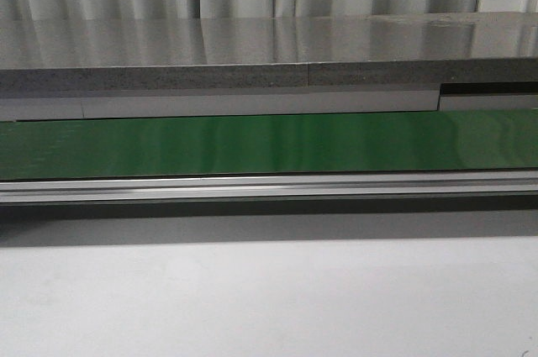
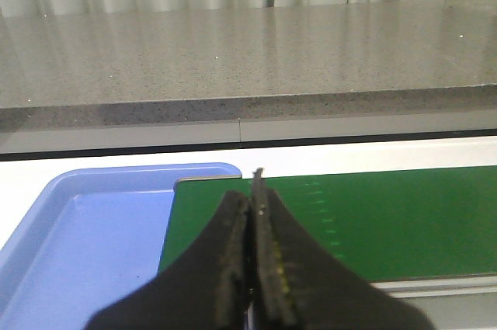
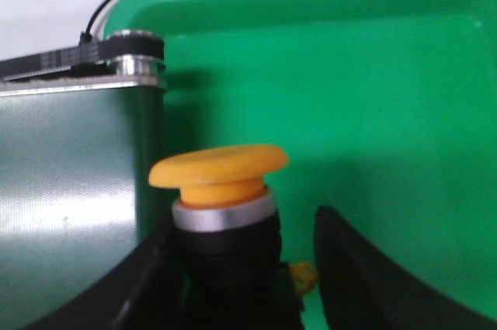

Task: Move button from left to right
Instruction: 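Carry the button with the right gripper into the green tray and release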

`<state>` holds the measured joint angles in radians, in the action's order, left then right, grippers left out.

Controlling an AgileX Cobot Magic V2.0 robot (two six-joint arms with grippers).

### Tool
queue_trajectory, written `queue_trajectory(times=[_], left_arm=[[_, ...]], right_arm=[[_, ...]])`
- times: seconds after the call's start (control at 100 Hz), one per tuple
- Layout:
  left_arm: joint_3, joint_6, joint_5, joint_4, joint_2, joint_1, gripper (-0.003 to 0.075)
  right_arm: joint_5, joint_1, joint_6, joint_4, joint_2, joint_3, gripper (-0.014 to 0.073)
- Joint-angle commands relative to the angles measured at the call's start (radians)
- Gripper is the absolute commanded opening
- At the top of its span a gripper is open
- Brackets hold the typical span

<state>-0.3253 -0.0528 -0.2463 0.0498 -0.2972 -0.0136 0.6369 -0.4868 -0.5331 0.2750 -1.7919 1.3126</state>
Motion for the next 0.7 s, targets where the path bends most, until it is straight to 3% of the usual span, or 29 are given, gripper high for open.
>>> queue_trajectory(times=[0.0,0.49,0.69], left_arm=[[-0.026,0.009,0.075,0.008,-0.008,-0.006,-0.0020],[-0.026,0.009,0.075,0.008,-0.008,-0.006,-0.0020],[-0.026,0.009,0.075,0.008,-0.008,-0.006,-0.0020]], right_arm=[[-0.007,-0.003,0.000,0.002,0.016,0.032,0.0220],[0.008,-0.003,0.000,0.003,-0.069,0.032,0.0227],[0.007,-0.003,0.000,0.004,-0.072,0.032,0.0402]])
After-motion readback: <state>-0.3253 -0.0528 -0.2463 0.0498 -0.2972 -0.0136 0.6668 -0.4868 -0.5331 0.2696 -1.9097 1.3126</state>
